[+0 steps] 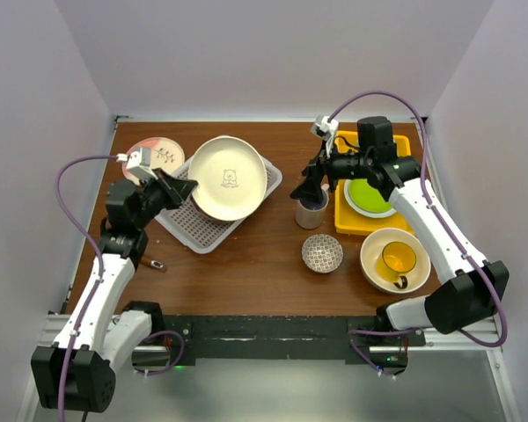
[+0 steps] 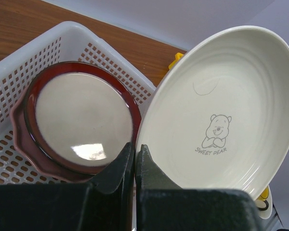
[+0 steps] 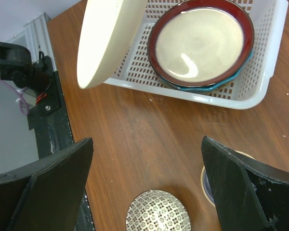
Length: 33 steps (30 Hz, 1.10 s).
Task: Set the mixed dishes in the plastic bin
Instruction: Pick up the plate at the center of the board.
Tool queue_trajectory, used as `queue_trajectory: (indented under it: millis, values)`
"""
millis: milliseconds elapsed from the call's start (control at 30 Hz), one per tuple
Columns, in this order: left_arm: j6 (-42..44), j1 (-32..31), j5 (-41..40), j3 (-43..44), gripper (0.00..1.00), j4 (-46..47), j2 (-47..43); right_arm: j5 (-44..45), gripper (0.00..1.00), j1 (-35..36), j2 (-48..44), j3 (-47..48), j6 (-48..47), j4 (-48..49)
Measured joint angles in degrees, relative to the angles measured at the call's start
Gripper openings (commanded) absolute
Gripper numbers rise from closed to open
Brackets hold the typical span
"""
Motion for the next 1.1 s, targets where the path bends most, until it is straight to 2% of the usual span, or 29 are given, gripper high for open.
queue_trajectory:
  millis: [267,633,867,1100]
  values:
    - [0.0,-6.73,-5.6,-0.83,0.0,-0.15,-0.63,2.69,0.98,0.0,0.0,-0.02,2.03,0.17]
    - [-0.17,-12.5,-11.34,-1.46,0.0,0.15,-0.63,7.82,0.98,0.11,-1.01,-3.58,12.9,4.68]
    - [-1.4,-16.0,-14.82,-1.88,0.0,0.42,-0.46,8.2,0.98,0.11,-1.05,-5.73,19.85,8.76]
    - [-2.91,-19.5,-20.7,-1.88,0.0,0.35,0.31,9.25,0.98,-0.2,-1.2,-5.92,20.83,9.31]
